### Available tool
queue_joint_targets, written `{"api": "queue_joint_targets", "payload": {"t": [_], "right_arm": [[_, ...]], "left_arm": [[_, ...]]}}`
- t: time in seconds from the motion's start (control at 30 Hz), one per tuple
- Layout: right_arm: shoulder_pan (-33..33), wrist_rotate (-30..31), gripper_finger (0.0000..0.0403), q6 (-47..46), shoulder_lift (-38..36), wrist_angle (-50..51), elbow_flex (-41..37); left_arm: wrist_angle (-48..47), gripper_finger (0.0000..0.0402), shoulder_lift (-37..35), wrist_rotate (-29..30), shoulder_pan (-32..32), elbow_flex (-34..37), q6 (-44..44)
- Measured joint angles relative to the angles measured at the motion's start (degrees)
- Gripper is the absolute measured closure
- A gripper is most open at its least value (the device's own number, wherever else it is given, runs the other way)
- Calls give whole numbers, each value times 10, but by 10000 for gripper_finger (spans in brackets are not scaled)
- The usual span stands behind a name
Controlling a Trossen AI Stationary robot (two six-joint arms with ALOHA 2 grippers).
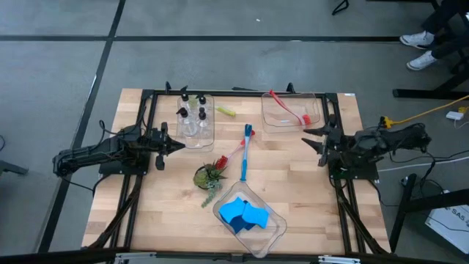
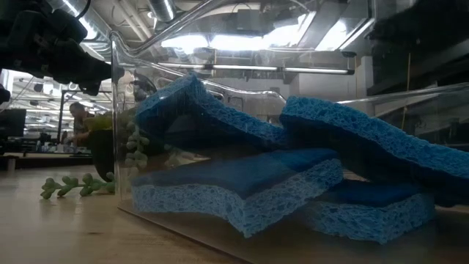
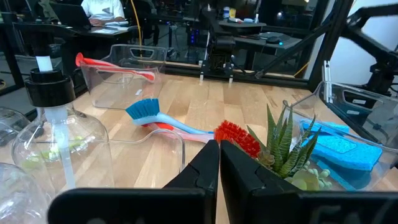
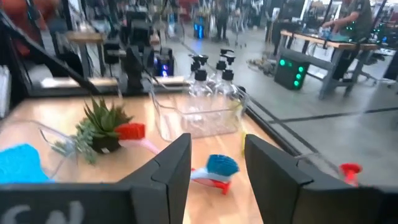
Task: Pick & Place Kitchen Sink Supplies
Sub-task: Put the yellow dish brush into the top right transparent bin
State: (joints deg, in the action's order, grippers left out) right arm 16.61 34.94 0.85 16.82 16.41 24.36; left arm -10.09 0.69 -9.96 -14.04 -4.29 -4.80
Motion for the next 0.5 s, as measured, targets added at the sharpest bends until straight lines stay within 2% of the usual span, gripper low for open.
{"api": "queue_joint_targets", "payload": {"t": [0.2,0.4,0.5], "right_arm": [[-11,0,254,86,156,32,146],[-16,0,253,35,298,30,278],[-18,-2,254,39,362,29,326]], "left_arm": [[0,395,0,0,0,0,0],[0,392,0,0,0,0,0],[0,391,0,0,0,0,0]]}}
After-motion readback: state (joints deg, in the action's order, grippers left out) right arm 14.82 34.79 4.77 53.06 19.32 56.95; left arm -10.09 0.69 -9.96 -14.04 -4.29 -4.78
